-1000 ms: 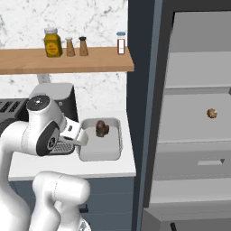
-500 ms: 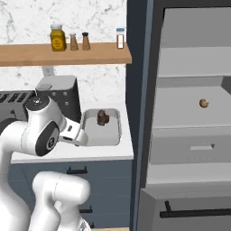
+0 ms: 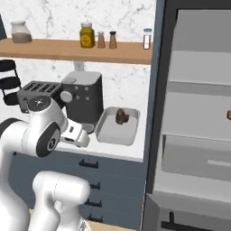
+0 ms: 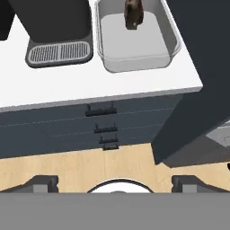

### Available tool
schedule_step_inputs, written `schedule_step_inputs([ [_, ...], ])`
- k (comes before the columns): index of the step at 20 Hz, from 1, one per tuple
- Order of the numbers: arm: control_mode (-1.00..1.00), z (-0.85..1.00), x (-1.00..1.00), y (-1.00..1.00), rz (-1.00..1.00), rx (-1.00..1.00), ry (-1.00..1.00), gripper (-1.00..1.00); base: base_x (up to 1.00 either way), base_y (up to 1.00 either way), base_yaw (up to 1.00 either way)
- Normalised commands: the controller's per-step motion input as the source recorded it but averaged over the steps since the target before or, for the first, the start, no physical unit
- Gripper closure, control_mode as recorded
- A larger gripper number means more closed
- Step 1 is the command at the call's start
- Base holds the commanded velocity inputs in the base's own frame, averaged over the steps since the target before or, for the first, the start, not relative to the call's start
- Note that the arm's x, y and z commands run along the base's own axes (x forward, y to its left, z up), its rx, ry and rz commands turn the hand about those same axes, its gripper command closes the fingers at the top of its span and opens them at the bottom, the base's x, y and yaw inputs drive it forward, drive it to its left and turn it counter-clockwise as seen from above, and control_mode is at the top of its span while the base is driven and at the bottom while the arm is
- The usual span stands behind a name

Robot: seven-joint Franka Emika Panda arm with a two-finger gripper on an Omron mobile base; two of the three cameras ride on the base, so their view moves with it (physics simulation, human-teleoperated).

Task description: Place one mushroom and one steak in each tupperware on the nearby counter, to pack two identical lunches.

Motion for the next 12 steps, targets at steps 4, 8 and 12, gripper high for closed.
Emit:
schedule_step_inputs([
  [4,1.0,0.0,0.0,0.0,0.0,0.0,0.0,-1.0,-0.73,-0.52,0.55],
  [8,1.0,0.0,0.0,0.0,0.0,0.0,0.0,-1.0,-0.61,-0.24,0.17],
  [12,1.0,0.0,0.0,0.0,0.0,0.0,0.0,-1.0,-0.46,-0.24,-0.06],
])
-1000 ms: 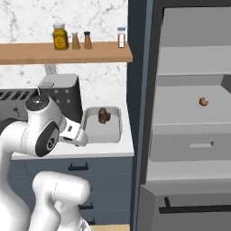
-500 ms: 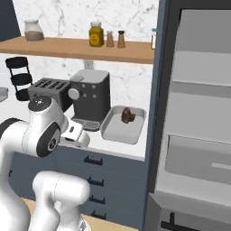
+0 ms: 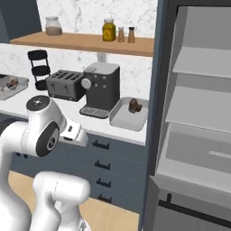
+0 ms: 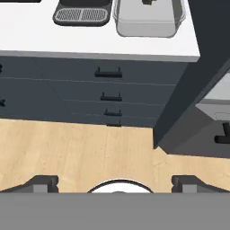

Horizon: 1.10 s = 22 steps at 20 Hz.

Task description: Place one mushroom and one steak in each tupperware on the nearby counter, to pack two identical lunches.

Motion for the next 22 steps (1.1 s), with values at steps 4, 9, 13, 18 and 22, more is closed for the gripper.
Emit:
schedule_step_inputs([
  [4,1.0,0.0,0.0,0.0,0.0,0.0,0.0,-1.0,-0.14,-0.41,-0.18],
  [9,1.0,0.0,0.0,0.0,0.0,0.0,0.0,-1.0,-0.08,-0.68,-0.21],
  [13,1.0,0.0,0.0,0.0,0.0,0.0,0.0,-1.0,-0.36,-0.73,-0.24],
  [18,1.0,0.0,0.0,0.0,0.0,0.0,0.0,-1.0,-0.15,-0.81,-0.23],
  [22,1.0,0.0,0.0,0.0,0.0,0.0,0.0,-1.0,0.01,-0.78,-0.21],
])
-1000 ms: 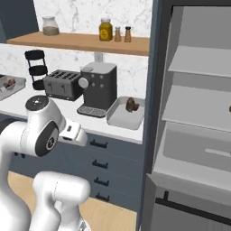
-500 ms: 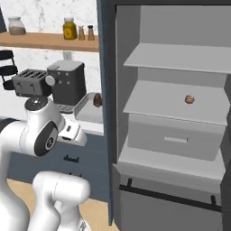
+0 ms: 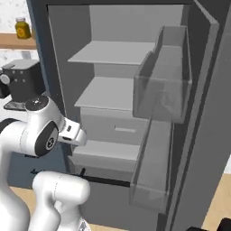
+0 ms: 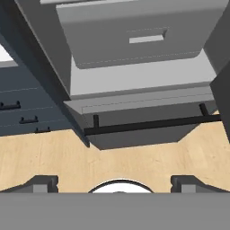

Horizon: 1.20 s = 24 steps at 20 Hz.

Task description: Place one mushroom and one steak in each tupperware on the nearby counter, to pack two identical lunches.

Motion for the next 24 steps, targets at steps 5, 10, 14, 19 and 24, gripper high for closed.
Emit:
schedule_step_inputs([
  [5,1.0,0.0,0.0,0.0,0.0,0.0,0.0,-1.0,0.21,-0.14,-0.2],
  [10,1.0,0.0,0.0,0.0,0.0,0.0,0.0,-1.0,0.44,0.06,-0.19],
  [14,1.0,0.0,0.0,0.0,0.0,0.0,0.0,-1.0,0.58,0.0,-0.1],
  [19,1.0,0.0,0.0,0.0,0.0,0.0,0.0,-1.0,0.52,0.0,0.0],
  [24,1.0,0.0,0.0,0.0,0.0,0.0,0.0,-1.0,0.44,0.0,0.0],
])
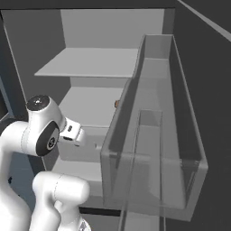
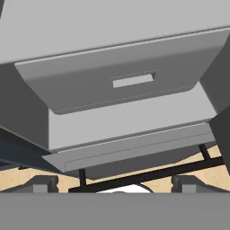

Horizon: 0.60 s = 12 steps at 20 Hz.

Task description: Place one mushroom and one steak in each tupperware on the nearby counter, to pack two identical lunches.

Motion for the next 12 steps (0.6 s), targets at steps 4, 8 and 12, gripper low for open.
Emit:
schedule_step_inputs([
  [4,1.0,0.0,0.0,0.0,0.0,0.0,0.0,-1.0,0.24,0.0,0.01],
  [8,1.0,0.0,0.0,0.0,0.0,0.0,0.0,-1.0,0.41,0.0,0.04],
  [12,1.0,0.0,0.0,0.0,0.0,0.0,0.0,-1.0,0.61,0.0,0.0],
])
